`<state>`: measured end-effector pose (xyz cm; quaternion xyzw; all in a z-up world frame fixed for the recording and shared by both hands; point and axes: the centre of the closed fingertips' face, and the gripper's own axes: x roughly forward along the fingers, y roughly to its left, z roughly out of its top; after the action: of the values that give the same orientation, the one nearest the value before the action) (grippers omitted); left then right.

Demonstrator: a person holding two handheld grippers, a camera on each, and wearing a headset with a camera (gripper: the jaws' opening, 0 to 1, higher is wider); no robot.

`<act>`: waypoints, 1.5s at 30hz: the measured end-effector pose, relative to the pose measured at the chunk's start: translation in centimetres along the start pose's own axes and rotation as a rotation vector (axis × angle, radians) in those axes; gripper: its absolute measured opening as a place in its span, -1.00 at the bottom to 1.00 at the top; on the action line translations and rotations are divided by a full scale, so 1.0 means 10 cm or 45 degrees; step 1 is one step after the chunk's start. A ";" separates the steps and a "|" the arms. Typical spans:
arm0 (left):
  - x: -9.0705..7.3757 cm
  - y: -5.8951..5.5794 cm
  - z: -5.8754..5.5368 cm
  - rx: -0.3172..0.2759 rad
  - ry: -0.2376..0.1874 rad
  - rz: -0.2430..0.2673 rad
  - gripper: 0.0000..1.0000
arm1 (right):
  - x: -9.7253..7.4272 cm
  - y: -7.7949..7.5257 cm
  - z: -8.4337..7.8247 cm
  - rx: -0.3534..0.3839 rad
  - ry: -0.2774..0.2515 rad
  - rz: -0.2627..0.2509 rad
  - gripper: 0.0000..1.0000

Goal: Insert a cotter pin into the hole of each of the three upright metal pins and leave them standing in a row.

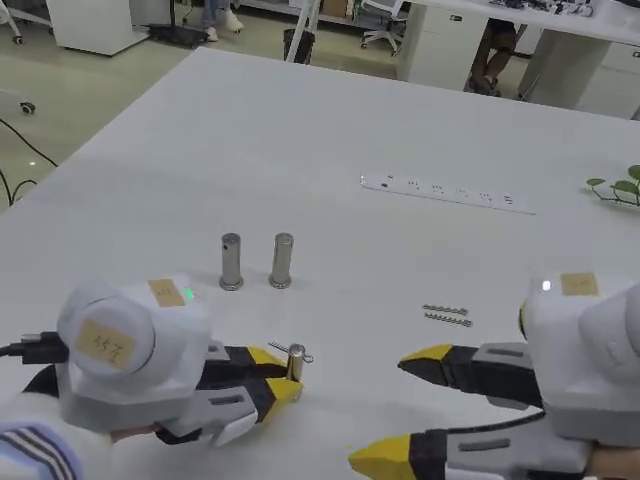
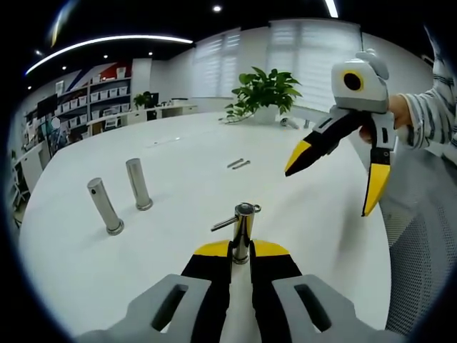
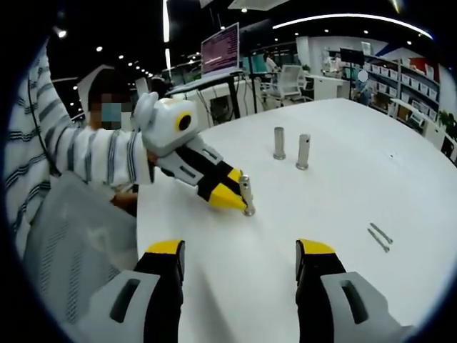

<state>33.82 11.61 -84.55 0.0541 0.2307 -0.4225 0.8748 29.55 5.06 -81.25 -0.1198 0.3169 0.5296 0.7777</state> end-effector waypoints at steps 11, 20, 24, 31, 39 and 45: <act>0.00 0.00 0.00 -0.008 0.006 0.005 -0.85 | -0.11 0.06 -0.25 0.161 -0.019 -0.047 0.57; 0.00 -0.01 0.00 0.000 0.009 0.008 -0.85 | -0.03 0.09 -0.33 0.172 -0.016 -0.072 0.87; 0.00 -0.01 -0.01 0.005 0.010 0.010 -0.85 | -0.02 0.06 -0.31 0.181 -0.029 -0.095 1.00; 0.00 -0.01 -0.01 0.012 0.012 0.019 -0.85 | -0.04 0.06 -0.34 0.193 -0.009 -0.087 1.00; 0.00 0.01 0.00 0.002 0.011 0.034 -0.86 | -0.06 0.04 -0.40 0.203 0.026 -0.109 1.00; -0.02 0.05 0.01 0.021 0.011 0.089 -0.86 | -0.07 0.05 -0.40 0.203 0.027 -0.106 1.00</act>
<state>34.15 12.03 -84.47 0.0712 0.2288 -0.3935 0.8876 27.45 2.67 -83.82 -0.0761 0.3609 0.4685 0.8028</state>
